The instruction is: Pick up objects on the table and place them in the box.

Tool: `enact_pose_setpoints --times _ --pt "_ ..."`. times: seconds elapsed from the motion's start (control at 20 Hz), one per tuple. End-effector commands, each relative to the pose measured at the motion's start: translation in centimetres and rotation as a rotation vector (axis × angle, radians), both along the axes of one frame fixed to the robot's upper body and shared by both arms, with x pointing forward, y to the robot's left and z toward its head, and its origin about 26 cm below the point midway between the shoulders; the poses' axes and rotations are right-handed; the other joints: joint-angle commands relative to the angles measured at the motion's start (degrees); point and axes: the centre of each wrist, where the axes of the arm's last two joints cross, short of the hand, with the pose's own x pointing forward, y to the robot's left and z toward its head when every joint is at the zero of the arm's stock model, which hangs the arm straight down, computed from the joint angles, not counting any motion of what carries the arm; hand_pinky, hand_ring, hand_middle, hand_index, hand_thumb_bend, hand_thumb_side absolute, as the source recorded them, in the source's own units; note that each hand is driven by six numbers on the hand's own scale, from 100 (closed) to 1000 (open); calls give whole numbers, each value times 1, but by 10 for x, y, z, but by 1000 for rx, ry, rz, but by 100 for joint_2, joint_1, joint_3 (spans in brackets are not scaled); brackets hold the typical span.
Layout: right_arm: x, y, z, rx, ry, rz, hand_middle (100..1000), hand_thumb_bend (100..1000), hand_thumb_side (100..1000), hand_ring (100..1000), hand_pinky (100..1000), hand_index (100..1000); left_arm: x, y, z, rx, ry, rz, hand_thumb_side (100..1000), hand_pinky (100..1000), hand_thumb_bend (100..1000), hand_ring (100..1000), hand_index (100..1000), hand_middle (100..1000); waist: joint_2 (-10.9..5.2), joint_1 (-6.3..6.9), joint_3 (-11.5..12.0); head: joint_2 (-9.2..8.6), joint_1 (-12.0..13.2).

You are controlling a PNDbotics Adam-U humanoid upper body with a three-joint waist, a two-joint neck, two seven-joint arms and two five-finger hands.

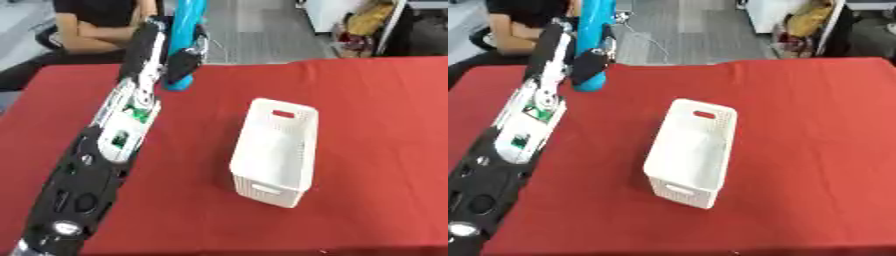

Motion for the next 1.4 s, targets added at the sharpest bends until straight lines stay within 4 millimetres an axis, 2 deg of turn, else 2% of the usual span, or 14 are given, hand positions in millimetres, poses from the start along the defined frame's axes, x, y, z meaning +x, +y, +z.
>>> enact_pose_setpoints --times 0.05,0.8,1.4 --pt "-2 0 10 -20 -32 3 883 100 981 888 788 944 2 -5 15 35 -34 -31 556 100 100 100 100 100 -60 -4 -12 -7 14" --pt "-1 2 10 -24 -30 19 883 100 980 888 789 944 5 -58 28 137 -14 -274 543 100 100 100 100 100 -57 5 -49 -7 112" --pt "-1 3 11 -25 -31 22 883 100 980 888 789 944 1 -74 31 155 -14 -352 537 100 100 100 100 100 -46 2 -52 -7 119"
